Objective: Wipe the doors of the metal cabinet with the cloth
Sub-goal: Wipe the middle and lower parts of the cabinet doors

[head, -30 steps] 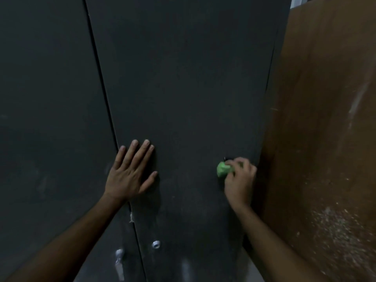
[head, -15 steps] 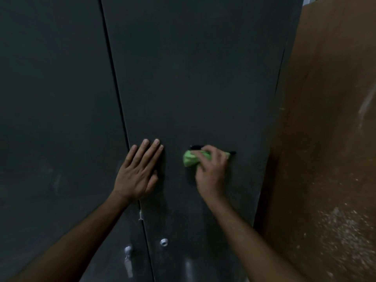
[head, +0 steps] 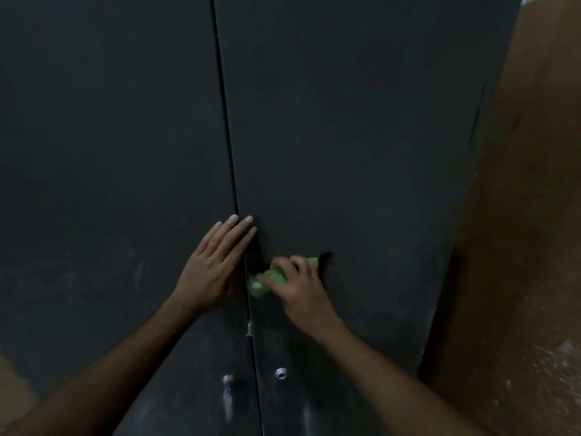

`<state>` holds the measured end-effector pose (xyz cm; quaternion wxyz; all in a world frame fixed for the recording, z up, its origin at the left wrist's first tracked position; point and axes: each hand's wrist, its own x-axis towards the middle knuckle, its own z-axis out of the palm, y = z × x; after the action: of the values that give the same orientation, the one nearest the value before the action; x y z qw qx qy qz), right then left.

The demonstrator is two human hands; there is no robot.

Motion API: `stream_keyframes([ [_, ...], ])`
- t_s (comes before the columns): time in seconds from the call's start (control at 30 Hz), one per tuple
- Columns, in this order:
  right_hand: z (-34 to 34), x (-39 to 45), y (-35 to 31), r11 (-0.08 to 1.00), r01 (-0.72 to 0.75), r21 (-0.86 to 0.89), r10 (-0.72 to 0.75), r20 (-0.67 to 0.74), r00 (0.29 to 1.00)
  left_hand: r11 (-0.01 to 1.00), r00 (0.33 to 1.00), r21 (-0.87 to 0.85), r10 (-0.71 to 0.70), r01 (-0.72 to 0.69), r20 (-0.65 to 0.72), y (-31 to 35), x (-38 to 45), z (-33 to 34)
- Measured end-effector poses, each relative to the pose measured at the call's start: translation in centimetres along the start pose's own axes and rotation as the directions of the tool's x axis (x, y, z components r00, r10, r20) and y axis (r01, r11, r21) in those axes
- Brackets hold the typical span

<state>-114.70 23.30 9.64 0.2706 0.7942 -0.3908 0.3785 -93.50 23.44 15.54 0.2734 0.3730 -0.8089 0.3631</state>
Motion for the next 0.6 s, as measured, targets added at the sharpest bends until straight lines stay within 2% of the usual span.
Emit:
stream_keyframes([
  [0.07,0.2,-2.6,0.5,0.99,0.13,-0.055,-0.125,0.081,0.989,0.999,1.0,0.028,-0.025,0.026,-0.009,-1.3,-1.5,-0.2],
  [0.1,0.0,-2.7,1.2,0.992,0.114,-0.056,-0.11,0.071,0.991,0.998,0.999,0.044,-0.044,0.044,-0.014,-2.0,-2.4,-0.4],
  [0.17,-0.7,-0.5,2.2,0.999,-0.035,-0.03,0.034,-0.032,0.999,0.994,0.997,0.082,-0.074,0.074,-0.013,-3.0,-4.1,-0.7],
  [0.23,-1.2,3.6,1.8,0.978,-0.208,0.017,0.208,-0.164,0.964,0.99,0.996,0.104,-0.094,0.093,0.007,-3.6,-5.5,-0.9],
  [0.27,-1.0,5.3,0.8,0.971,-0.235,0.034,0.237,-0.203,0.95,0.989,0.994,0.105,-0.11,0.108,0.012,-3.8,-6.0,-1.2],
  [0.33,0.2,6.1,-1.8,0.993,-0.118,0.02,0.119,-0.189,0.975,0.985,0.99,0.1,-0.14,0.138,0.012,-4.3,-7.1,-1.7],
  [0.37,1.2,4.9,-2.9,1.0,0.003,-0.013,-0.004,-0.113,0.994,0.984,0.988,0.099,-0.152,0.15,0.006,-4.5,-7.8,-1.9],
  [0.43,2.4,1.0,-3.9,0.966,0.248,-0.078,-0.241,0.084,0.967,0.981,0.985,0.097,-0.171,0.17,0.005,-4.9,-9.6,-2.2],
  [0.47,2.3,-0.2,-3.6,0.951,0.291,-0.1,-0.277,0.134,0.952,0.979,0.983,0.096,-0.184,0.182,0.008,-5.1,-10.6,-2.3],
  [0.5,2.1,-0.2,-3.0,0.954,0.282,-0.101,-0.27,0.117,0.956,0.975,0.98,0.097,-0.201,0.199,0.008,-5.3,-11.4,-2.4],
  [0.53,1.9,1.0,-2.5,0.967,0.235,-0.102,-0.232,0.044,0.972,0.97,0.975,0.103,-0.221,0.219,0.005,-5.4,-12.2,-2.4],
  [0.6,1.2,5.4,-2.3,0.997,0.052,-0.055,-0.059,-0.124,0.991,0.959,0.966,0.118,-0.258,0.257,-0.007,-5.5,-13.2,-2.2],
])
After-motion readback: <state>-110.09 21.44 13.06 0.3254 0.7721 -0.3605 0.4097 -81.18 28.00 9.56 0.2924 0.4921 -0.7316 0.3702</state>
